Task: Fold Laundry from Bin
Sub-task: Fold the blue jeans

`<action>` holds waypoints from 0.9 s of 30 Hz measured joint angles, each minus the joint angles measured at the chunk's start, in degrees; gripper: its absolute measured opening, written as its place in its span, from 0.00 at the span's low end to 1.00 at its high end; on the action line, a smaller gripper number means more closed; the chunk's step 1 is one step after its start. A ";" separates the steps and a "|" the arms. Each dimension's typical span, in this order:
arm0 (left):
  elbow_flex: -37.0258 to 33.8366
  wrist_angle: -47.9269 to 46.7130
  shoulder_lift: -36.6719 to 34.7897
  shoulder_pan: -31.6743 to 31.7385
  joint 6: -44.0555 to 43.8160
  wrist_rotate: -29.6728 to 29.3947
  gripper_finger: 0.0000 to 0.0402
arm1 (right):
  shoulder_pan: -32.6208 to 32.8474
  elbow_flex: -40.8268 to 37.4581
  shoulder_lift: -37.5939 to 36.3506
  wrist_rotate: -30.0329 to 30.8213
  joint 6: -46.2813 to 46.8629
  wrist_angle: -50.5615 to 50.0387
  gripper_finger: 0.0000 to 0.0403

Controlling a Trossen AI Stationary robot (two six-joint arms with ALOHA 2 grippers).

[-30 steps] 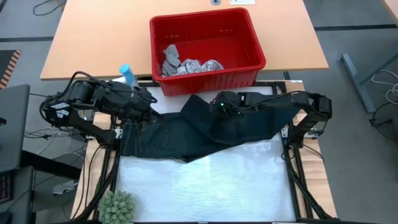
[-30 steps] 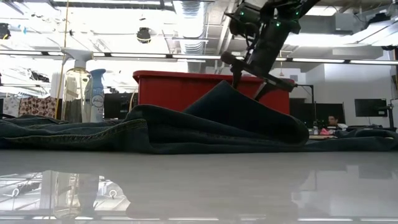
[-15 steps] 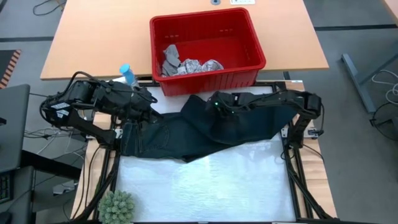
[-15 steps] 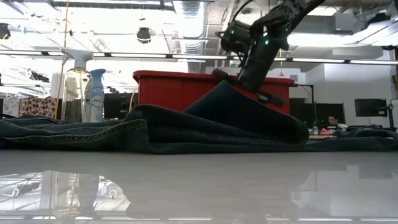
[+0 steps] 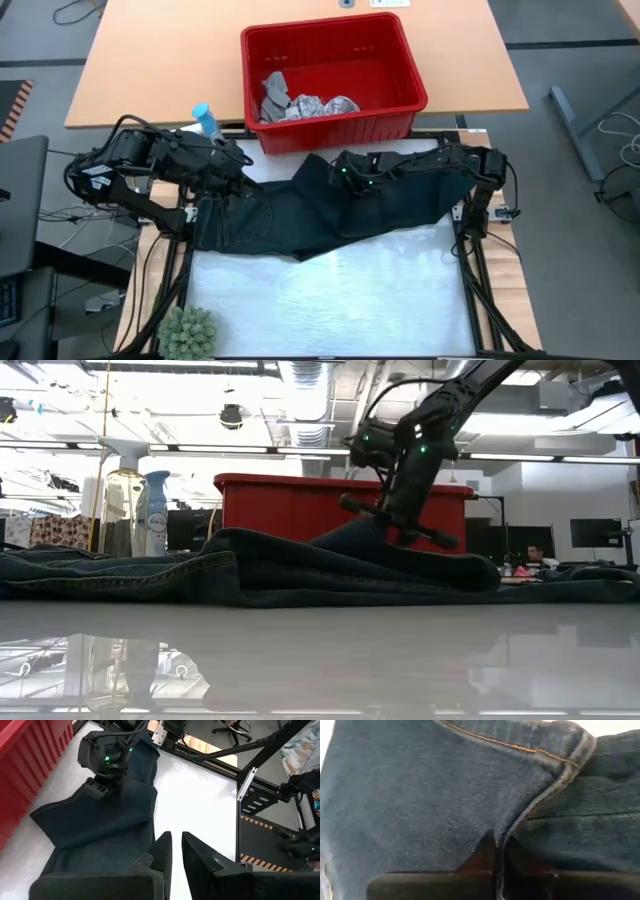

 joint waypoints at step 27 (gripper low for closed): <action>0.00 -0.32 0.00 0.02 -0.34 -3.02 0.08 | 13.12 0.07 -2.38 -0.79 -17.17 29.90 0.07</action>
